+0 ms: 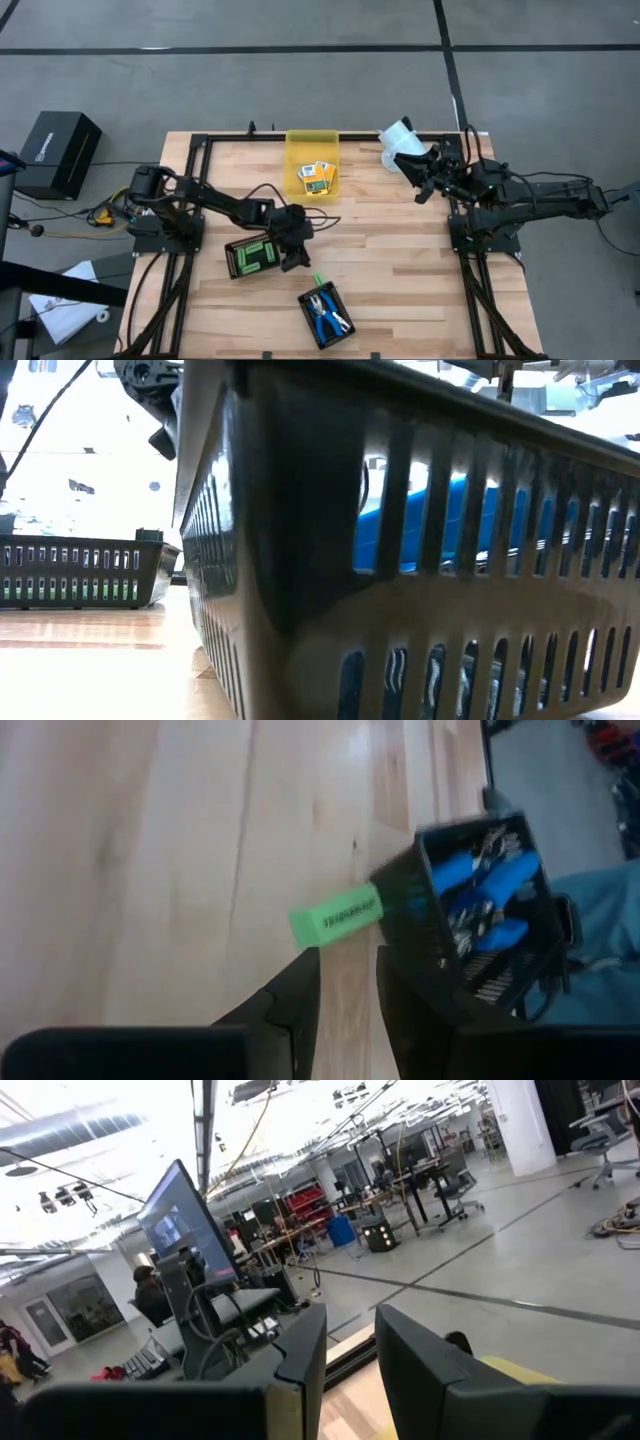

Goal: Pick & Place School Supplies
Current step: Put the green eraser into the left black bin

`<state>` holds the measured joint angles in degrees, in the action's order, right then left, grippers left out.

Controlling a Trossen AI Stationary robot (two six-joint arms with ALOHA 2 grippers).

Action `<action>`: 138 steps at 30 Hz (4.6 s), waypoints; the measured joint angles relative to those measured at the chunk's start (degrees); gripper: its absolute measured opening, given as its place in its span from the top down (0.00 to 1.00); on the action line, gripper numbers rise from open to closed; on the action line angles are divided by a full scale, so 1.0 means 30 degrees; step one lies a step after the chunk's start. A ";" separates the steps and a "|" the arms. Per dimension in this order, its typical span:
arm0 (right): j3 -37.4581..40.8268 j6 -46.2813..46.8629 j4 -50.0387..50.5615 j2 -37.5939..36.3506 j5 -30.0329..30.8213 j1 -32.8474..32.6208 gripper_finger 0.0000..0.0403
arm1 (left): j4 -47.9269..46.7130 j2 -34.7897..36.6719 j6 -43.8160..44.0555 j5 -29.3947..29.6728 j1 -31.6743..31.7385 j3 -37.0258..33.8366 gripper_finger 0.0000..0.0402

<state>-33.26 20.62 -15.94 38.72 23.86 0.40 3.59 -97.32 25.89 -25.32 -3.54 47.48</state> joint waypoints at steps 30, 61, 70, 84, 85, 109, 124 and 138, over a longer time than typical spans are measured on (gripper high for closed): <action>0.0000 -0.0007 0.0498 0.0218 0.0073 0.0051 0.80 | 0.0497 -0.2949 -0.2088 -0.0748 0.0127 0.2484 0.93; -0.0007 0.0138 0.0714 0.0213 0.0080 0.0308 0.80 | 0.0439 -0.5688 -0.2400 -0.1680 -0.0295 0.3986 0.98; -0.0007 0.0135 0.0762 0.0218 0.0057 0.0763 0.80 | 0.0300 -0.5688 -0.2405 -0.2104 -0.0361 0.3956 0.98; -0.0007 0.0332 0.1171 0.0218 -0.1011 0.1807 0.80 | 0.0264 -0.6038 -0.2601 -0.2708 -0.0274 0.3985 0.98; -0.0007 0.0440 0.1190 0.0211 -0.1013 0.1808 0.80 | 0.0257 -0.6038 -0.2601 -0.2694 -0.0274 0.3982 0.98; -0.0007 0.0495 0.1326 0.0218 -0.1508 0.1814 0.80 | 0.0528 -0.7053 -0.2302 -0.2408 0.0207 0.4048 0.98; -0.0007 0.0954 0.1706 0.0218 -0.2136 0.1814 0.80 | 0.0381 -0.6759 -0.2099 -0.3571 0.0950 0.3971 0.98; 0.0000 0.0984 0.3390 0.0216 -0.2894 0.1812 0.80 | -0.3083 -0.3966 -0.0911 -0.3302 -0.0712 0.3403 0.98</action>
<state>-33.26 23.57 -5.77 39.37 15.17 5.84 -5.66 -109.22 23.16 -35.22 -5.67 57.69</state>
